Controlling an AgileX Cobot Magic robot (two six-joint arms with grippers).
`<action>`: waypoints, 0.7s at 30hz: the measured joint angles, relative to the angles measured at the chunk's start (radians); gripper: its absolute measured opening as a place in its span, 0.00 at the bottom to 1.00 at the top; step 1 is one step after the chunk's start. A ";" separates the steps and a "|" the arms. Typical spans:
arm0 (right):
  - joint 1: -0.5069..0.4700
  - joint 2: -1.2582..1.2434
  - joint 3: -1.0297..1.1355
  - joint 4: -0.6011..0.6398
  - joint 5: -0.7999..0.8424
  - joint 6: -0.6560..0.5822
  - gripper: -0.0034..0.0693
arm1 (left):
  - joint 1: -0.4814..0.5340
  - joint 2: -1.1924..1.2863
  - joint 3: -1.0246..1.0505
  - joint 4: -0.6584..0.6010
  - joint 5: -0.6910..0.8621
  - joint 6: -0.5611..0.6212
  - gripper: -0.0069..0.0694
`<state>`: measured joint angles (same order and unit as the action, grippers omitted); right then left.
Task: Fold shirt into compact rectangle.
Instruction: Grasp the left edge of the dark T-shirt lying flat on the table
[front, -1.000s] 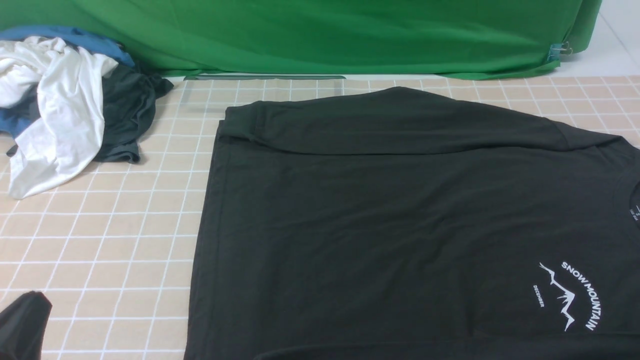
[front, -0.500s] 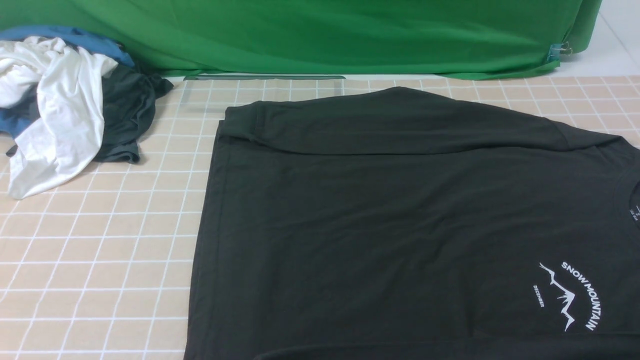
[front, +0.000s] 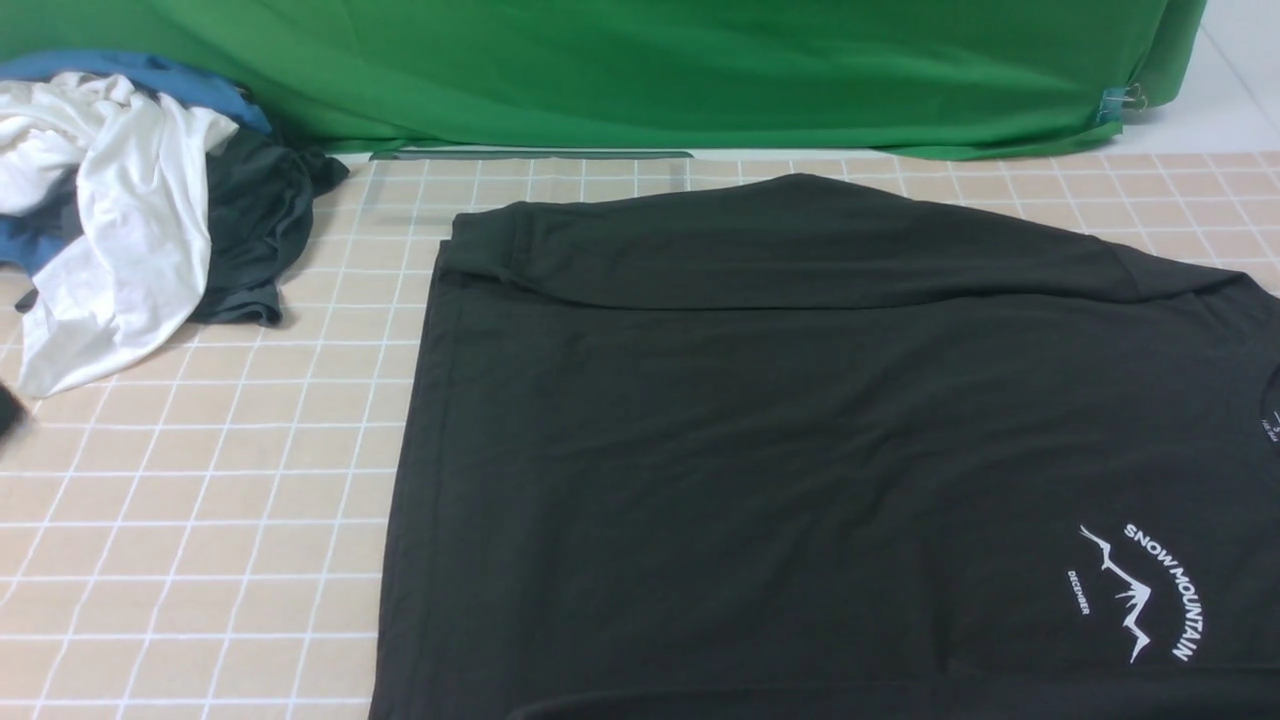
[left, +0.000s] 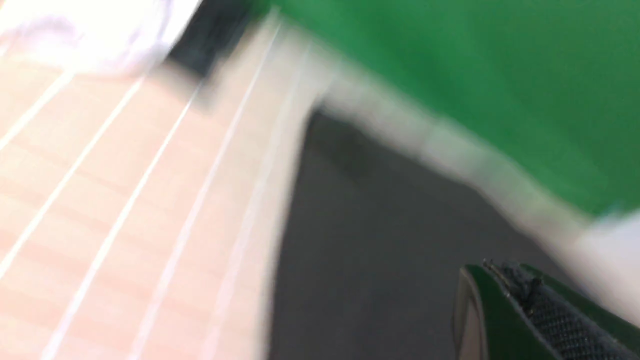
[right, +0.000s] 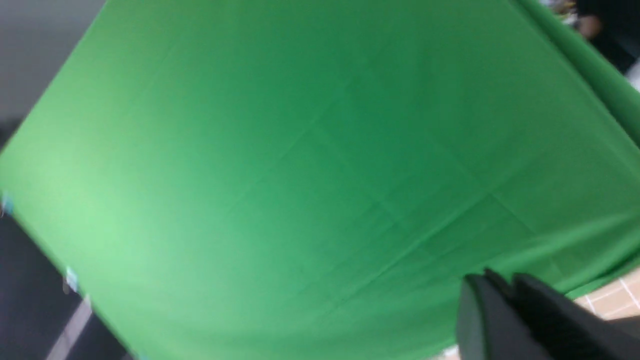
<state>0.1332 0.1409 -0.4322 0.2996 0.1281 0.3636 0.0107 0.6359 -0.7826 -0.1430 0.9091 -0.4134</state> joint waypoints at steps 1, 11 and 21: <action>0.020 0.056 -0.054 -0.001 0.070 -0.033 0.10 | 0.000 0.066 -0.007 -0.006 0.038 0.028 0.11; 0.179 0.599 -0.482 -0.008 0.851 -0.330 0.10 | -0.057 0.479 -0.018 -0.120 0.077 0.211 0.11; 0.202 0.797 -0.451 -0.014 0.906 -0.387 0.12 | -0.587 0.676 -0.018 0.085 0.041 -0.114 0.11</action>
<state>0.3353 0.9378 -0.8830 0.2857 1.0338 -0.0235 -0.5762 1.3120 -0.8001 -0.0577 0.9504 -0.5272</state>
